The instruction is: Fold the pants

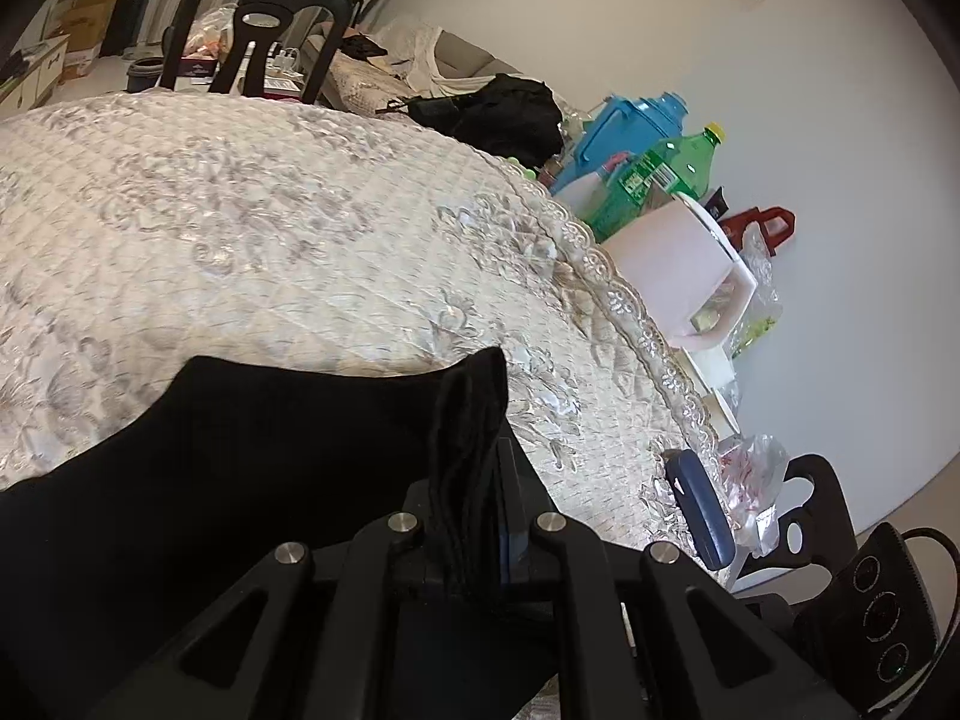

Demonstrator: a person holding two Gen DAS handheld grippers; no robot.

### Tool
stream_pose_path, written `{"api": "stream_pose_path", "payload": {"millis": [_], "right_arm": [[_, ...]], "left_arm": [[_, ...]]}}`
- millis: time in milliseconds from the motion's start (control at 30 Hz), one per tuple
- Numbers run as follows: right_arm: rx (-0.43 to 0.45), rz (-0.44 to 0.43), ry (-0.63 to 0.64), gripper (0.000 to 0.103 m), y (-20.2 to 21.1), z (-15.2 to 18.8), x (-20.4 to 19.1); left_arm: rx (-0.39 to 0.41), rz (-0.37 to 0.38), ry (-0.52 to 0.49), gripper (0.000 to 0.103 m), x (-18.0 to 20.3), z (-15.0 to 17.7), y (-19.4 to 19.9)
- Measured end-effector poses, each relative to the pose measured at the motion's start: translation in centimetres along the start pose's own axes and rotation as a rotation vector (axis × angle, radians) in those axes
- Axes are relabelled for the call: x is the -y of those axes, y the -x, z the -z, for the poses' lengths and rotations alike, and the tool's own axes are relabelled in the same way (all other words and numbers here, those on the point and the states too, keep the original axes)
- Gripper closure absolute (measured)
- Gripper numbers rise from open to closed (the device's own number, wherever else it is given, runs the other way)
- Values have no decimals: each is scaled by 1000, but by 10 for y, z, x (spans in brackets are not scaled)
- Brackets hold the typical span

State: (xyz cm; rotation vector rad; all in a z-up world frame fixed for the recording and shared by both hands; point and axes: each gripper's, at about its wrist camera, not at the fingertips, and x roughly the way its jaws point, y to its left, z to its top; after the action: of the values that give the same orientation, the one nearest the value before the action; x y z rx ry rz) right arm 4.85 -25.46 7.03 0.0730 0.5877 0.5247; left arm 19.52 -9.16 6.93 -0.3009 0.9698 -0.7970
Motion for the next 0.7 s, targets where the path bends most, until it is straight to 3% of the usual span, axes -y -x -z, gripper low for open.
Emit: {"api": "stream_pose_path", "payload": {"millis": [700], "right_arm": [[-40,-165,4,95,-46,-9,-40]], "left_arm": [[88,-13,109,93,-65,20,58]]}}
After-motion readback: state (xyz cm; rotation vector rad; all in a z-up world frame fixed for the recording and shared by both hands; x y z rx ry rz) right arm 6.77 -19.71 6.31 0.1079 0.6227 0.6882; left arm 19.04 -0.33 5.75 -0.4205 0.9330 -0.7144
